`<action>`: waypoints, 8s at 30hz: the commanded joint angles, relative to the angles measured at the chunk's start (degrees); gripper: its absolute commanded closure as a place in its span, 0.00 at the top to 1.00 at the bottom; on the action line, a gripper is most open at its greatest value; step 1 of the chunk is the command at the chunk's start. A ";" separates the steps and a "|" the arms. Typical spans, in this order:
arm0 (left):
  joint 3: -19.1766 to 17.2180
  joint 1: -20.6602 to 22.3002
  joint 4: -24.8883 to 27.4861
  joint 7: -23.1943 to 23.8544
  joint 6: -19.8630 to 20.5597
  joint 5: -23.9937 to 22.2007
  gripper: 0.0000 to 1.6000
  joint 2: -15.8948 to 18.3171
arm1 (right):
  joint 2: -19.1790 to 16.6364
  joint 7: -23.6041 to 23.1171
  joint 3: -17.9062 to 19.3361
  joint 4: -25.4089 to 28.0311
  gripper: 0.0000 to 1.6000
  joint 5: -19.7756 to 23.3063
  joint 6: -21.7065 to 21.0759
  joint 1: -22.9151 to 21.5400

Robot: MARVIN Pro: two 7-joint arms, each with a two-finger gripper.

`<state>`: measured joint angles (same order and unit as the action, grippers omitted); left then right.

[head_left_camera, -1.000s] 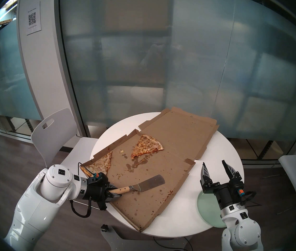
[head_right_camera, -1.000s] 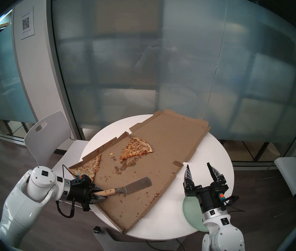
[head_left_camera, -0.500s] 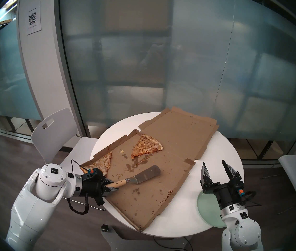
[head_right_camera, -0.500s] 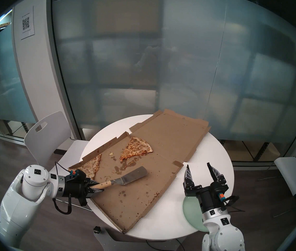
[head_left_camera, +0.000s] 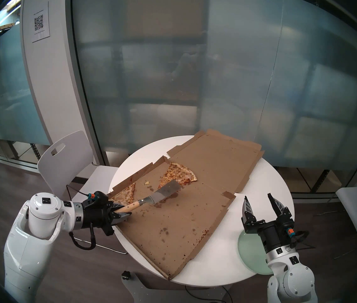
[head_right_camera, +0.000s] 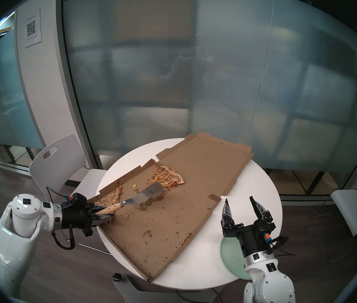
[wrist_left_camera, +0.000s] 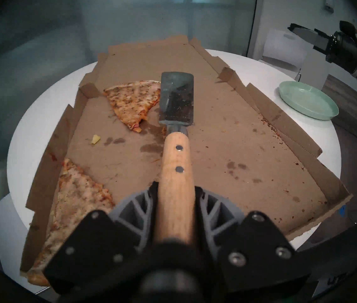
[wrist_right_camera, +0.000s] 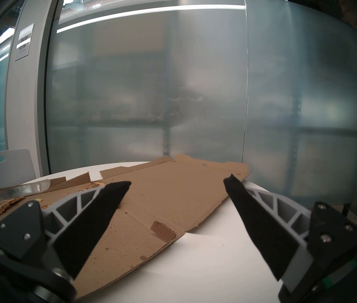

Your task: Put pizza slice onto the plate

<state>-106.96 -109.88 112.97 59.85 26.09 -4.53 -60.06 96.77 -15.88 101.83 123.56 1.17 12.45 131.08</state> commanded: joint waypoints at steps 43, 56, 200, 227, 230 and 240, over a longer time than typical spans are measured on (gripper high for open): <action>-44.20 -28.38 4.73 16.36 -12.77 -7.34 0.00 -16.79 | -0.15 -0.11 0.01 1.17 1.00 -0.04 0.24 -0.14; -39.94 -22.96 -0.56 12.67 -12.02 -4.60 0.00 -13.86 | -0.15 -0.11 0.01 1.20 1.00 -0.04 0.22 -0.13; -38.56 -13.74 -9.18 18.21 -11.65 8.46 0.00 -3.09 | -11.75 -14.74 -24.02 -13.84 0.00 -27.82 -20.40 -20.58; -36.77 -10.72 -11.66 18.39 -11.88 9.56 0.00 -2.58 | -11.82 -14.01 -24.46 -13.27 0.00 -27.82 -20.69 -19.00; -36.21 -10.50 -11.96 18.23 -11.91 9.65 0.00 -2.36 | -11.81 -13.94 -24.40 -13.22 0.00 -27.75 -20.67 -18.84; -34.86 -10.67 -11.24 18.58 -12.02 9.58 0.00 -2.44 | -11.83 -13.66 -24.42 -12.87 0.00 -27.83 -20.72 -18.56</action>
<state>-141.70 -120.42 100.83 77.87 14.21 5.20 -63.04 84.64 -29.61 77.54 109.04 -26.82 -8.36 112.72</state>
